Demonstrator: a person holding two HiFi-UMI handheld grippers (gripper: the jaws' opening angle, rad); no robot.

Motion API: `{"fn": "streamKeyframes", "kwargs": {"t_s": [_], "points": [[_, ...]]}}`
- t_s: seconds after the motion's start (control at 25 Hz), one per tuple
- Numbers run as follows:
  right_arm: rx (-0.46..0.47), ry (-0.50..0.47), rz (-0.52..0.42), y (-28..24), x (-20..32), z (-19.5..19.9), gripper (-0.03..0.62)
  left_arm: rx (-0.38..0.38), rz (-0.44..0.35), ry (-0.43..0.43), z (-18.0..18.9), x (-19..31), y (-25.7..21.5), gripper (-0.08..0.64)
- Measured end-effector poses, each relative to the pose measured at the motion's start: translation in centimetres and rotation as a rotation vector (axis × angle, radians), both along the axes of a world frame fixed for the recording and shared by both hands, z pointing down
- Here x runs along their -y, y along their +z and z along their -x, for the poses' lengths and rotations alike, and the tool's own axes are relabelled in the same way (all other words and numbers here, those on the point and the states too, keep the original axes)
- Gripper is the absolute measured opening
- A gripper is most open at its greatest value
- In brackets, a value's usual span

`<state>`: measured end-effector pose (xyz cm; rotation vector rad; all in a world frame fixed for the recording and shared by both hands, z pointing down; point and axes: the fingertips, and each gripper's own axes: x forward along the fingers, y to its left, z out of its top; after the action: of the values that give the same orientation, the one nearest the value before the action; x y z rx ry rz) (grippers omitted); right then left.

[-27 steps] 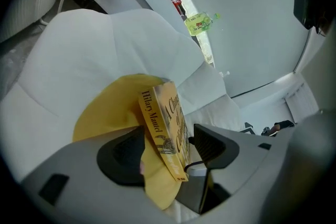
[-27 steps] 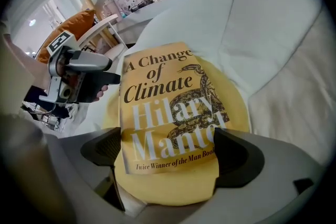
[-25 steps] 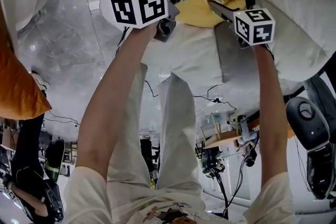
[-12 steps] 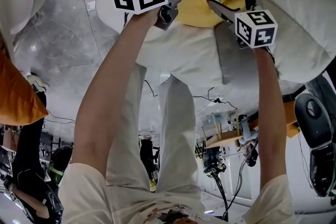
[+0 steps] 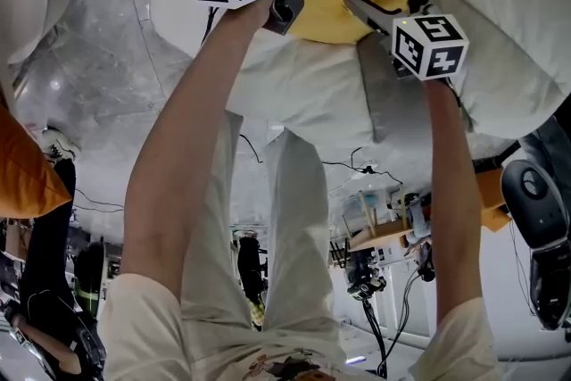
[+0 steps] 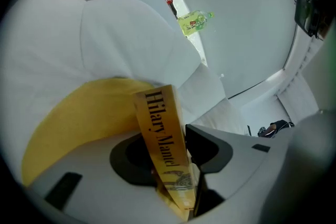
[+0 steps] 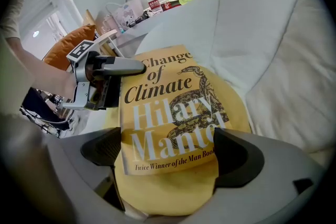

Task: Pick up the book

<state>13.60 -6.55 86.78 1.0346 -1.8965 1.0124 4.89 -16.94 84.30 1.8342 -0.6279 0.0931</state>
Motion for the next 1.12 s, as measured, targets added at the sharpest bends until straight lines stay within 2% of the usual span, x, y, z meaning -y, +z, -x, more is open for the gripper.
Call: {"fn": "streamKeyframes", "kwargs": {"t_s": [0.16,0.32,0.52,0.72,0.88,1.04,1.12], "points": [[-0.009,-0.011,0.011,-0.1,-0.2,0.2,0.54,-0.004,-0.006,-0.02,0.2,-0.2,-0.6,0.17],[-0.043,-0.017,0.063,-0.1,-0.7,0.2,0.538,-0.022,-0.019,-0.015,0.1,-0.4,-1.4,0.159],[-0.095,-0.014,0.026,-0.8,-0.7,-0.3,0.538,-0.013,-0.015,-0.012,0.3,-0.7,-1.4,0.149],[-0.088,0.029,0.02,-3.8,-1.0,-0.9,0.535,-0.014,-0.023,-0.005,0.3,-1.7,-3.8,0.146],[-0.054,0.035,0.025,-3.4,0.1,-0.7,0.527,0.006,-0.002,-0.01,0.4,-0.5,-2.9,0.144],[-0.061,0.008,-0.004,-4.6,0.0,0.3,0.428,0.015,-0.014,-0.011,1.1,-0.4,-3.8,0.144],[-0.067,0.013,-0.014,-5.6,0.1,0.5,0.289,0.021,-0.021,-0.007,1.4,-0.4,-4.7,0.144]]}}
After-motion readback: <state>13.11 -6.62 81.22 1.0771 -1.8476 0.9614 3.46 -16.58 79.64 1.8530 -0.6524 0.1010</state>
